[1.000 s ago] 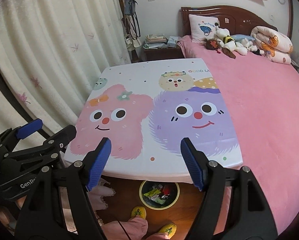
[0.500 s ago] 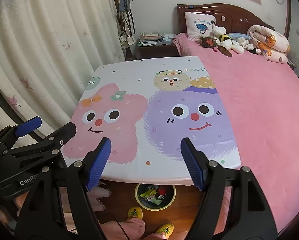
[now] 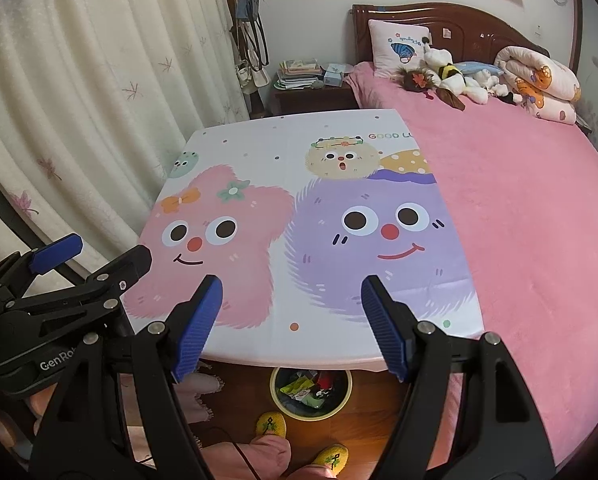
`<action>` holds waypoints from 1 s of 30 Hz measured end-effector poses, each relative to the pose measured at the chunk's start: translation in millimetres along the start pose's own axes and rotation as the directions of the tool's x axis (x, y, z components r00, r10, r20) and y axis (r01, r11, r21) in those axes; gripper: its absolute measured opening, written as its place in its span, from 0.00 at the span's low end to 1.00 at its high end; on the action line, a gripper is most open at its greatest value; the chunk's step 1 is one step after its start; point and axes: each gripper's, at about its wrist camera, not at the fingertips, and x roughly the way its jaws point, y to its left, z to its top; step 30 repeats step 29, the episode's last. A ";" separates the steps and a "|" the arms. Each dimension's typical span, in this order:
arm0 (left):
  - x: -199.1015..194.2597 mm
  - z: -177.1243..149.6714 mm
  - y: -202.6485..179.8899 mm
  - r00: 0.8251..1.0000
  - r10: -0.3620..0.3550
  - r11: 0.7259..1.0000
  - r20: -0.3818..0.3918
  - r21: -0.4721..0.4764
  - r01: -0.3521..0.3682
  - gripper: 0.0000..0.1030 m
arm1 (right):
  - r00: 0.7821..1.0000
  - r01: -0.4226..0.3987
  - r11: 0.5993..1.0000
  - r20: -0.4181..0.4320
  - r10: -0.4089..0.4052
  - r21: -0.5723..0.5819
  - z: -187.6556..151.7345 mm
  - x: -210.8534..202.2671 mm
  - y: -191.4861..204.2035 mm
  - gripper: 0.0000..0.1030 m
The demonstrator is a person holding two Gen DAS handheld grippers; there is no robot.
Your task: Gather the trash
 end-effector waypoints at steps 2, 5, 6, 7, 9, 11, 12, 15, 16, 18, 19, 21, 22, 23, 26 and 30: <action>0.2 -0.6 0.2 1.000 0.002 1.000 0.003 0.000 -0.002 0.85 | 1.000 -0.001 1.000 0.000 0.001 0.000 0.1 0.2 0.1 0.67; 1.3 -1.7 0.0 1.000 0.003 1.000 0.002 0.000 -0.003 0.85 | 1.000 -0.002 1.000 0.001 0.002 -0.002 -0.8 -0.3 0.1 0.67; 1.9 -3.5 -0.1 1.000 0.006 1.000 0.002 -0.001 -0.006 0.85 | 1.000 -0.003 1.000 0.000 0.003 -0.003 -1.6 0.0 -0.5 0.67; 2.7 -4.6 -0.4 1.000 0.008 1.000 0.001 -0.002 -0.008 0.85 | 1.000 -0.002 1.000 0.000 0.002 -0.001 -1.4 -0.5 0.2 0.67; 4.2 -8.1 -0.7 1.000 0.013 1.000 0.000 -0.006 -0.013 0.85 | 1.000 -0.003 1.000 -0.001 0.003 -0.001 -1.6 -0.3 0.3 0.67; 3.4 -11.3 -0.4 1.000 0.015 1.000 -0.001 -0.009 -0.015 0.85 | 1.000 -0.003 1.000 0.000 0.003 -0.003 -2.9 -0.4 0.3 0.67; 3.0 -11.5 -0.3 1.000 0.015 1.000 0.000 -0.009 -0.015 0.85 | 1.000 -0.002 1.000 0.000 0.002 -0.002 -2.6 -0.8 1.2 0.67; 3.1 -11.2 0.2 1.000 0.015 1.000 0.000 -0.007 -0.015 0.85 | 1.000 -0.003 1.000 0.000 0.003 -0.003 -3.4 -1.0 1.2 0.67; 3.2 -11.2 0.4 1.000 0.015 1.000 0.000 -0.007 -0.015 0.85 | 1.000 -0.003 1.000 0.000 0.003 -0.002 -3.8 -0.7 0.9 0.67; 4.2 -11.9 1.2 1.000 0.015 1.000 0.000 -0.006 -0.015 0.85 | 1.000 -0.005 1.000 -0.001 0.005 -0.001 -4.1 -0.4 0.8 0.67; 4.6 -12.3 1.6 1.000 0.015 1.000 0.001 -0.006 -0.015 0.85 | 1.000 -0.006 1.000 -0.001 0.006 -0.002 -5.1 -0.3 0.1 0.67; 3.3 -10.5 0.7 1.000 0.014 1.000 0.000 -0.005 -0.014 0.85 | 1.000 -0.005 1.000 0.000 0.005 -0.003 -4.3 -0.9 0.7 0.68; 5.1 -12.0 1.8 1.000 0.015 1.000 0.000 -0.004 -0.015 0.85 | 1.000 -0.005 1.000 0.000 0.005 -0.003 -4.7 -0.6 0.5 0.67; 4.0 -10.8 1.0 1.000 0.014 1.000 -0.001 -0.004 -0.014 0.85 | 1.000 -0.006 1.000 0.000 0.006 -0.002 -5.1 -0.1 0.1 0.67; 3.0 -14.1 2.9 1.000 0.016 1.000 -0.003 -0.005 -0.016 0.85 | 1.000 -0.005 1.000 -0.003 0.005 -0.002 -5.3 -0.1 0.4 0.68; 3.1 -14.1 3.6 1.000 0.016 1.000 -0.003 -0.005 -0.016 0.85 | 1.000 -0.008 1.000 -0.004 0.008 -0.004 -8.9 -0.4 0.1 0.68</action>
